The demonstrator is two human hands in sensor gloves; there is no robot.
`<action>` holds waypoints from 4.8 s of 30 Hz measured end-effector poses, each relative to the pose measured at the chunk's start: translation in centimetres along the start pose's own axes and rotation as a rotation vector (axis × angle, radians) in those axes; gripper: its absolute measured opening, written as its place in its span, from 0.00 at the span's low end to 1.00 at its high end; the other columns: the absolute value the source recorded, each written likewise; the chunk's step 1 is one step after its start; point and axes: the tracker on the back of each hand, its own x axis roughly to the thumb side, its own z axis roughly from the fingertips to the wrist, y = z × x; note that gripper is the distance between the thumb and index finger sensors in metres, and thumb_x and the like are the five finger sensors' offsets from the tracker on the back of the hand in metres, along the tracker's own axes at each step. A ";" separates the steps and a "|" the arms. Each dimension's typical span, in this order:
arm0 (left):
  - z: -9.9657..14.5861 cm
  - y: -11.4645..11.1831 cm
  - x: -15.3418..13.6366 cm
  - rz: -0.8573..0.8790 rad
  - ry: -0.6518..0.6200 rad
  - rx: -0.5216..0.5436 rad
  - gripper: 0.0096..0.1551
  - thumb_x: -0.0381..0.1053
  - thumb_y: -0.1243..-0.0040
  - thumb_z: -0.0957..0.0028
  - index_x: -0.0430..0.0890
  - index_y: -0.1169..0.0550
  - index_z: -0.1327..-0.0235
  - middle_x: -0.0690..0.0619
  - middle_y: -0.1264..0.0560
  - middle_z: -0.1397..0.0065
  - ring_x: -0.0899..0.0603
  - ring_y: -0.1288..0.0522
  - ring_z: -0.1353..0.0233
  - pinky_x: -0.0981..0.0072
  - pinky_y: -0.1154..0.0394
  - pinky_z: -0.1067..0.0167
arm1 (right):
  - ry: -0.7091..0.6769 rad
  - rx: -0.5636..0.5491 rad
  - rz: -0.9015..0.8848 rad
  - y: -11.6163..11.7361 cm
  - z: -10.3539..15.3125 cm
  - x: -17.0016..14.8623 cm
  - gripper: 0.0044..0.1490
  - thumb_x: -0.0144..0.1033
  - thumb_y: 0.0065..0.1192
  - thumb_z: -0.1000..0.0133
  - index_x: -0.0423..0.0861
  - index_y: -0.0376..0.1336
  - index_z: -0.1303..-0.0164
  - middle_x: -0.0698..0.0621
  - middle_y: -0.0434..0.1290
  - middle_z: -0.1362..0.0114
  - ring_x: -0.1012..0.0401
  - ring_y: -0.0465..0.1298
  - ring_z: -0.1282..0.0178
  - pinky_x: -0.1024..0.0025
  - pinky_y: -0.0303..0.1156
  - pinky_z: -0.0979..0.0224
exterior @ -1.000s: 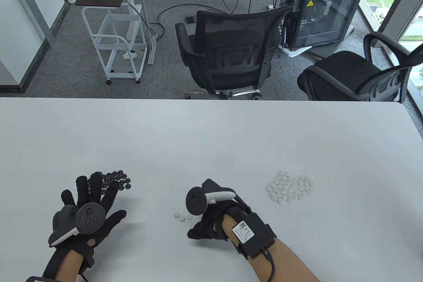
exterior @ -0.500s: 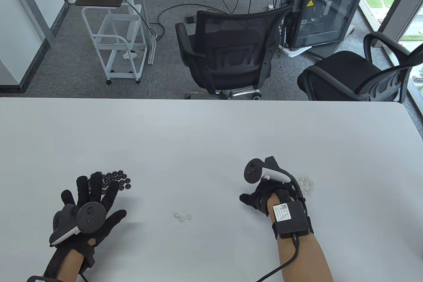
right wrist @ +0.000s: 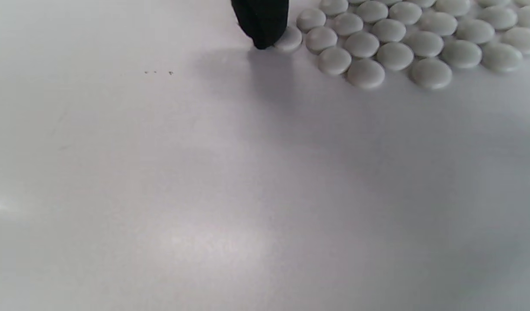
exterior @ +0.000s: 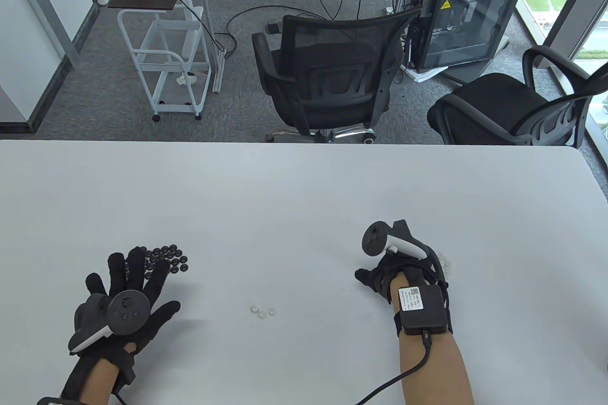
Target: Go stone sorting task
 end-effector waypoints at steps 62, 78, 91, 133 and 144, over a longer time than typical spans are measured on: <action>-0.1 -0.1 0.2 -0.010 0.008 -0.011 0.48 0.68 0.58 0.38 0.50 0.57 0.12 0.34 0.78 0.18 0.24 0.82 0.26 0.15 0.78 0.48 | -0.027 0.048 0.034 0.5 0.7 -1.0 0.45 0.52 0.41 0.38 0.34 0.61 0.19 0.18 0.29 0.20 0.21 0.22 0.32 0.11 0.27 0.41; -0.2 0.0 0.1 -0.001 0.010 -0.010 0.48 0.68 0.58 0.38 0.50 0.57 0.12 0.34 0.78 0.18 0.24 0.82 0.26 0.15 0.78 0.48 | -0.467 0.080 0.210 1.6 2.6 13.8 0.45 0.53 0.41 0.37 0.34 0.62 0.20 0.18 0.29 0.20 0.21 0.24 0.32 0.11 0.29 0.40; 0.1 0.3 -0.1 0.013 0.005 0.011 0.48 0.67 0.57 0.38 0.50 0.56 0.11 0.34 0.78 0.18 0.24 0.82 0.26 0.15 0.78 0.48 | -0.587 0.178 0.269 5.4 -0.3 20.5 0.47 0.53 0.40 0.37 0.34 0.55 0.16 0.17 0.26 0.22 0.21 0.22 0.32 0.10 0.28 0.41; 0.0 0.2 -0.1 0.019 0.020 -0.014 0.48 0.67 0.57 0.37 0.50 0.56 0.11 0.33 0.77 0.18 0.24 0.82 0.26 0.15 0.78 0.48 | 0.049 0.005 -0.111 3.7 4.6 -11.1 0.46 0.52 0.41 0.38 0.37 0.48 0.14 0.17 0.23 0.23 0.21 0.22 0.32 0.10 0.27 0.40; 0.0 0.3 -0.2 0.022 0.023 -0.014 0.48 0.67 0.57 0.37 0.50 0.56 0.11 0.34 0.77 0.18 0.24 0.82 0.26 0.15 0.78 0.48 | -0.201 -0.048 0.019 -0.8 5.5 -0.7 0.46 0.52 0.40 0.38 0.33 0.62 0.19 0.17 0.30 0.20 0.20 0.24 0.31 0.10 0.30 0.40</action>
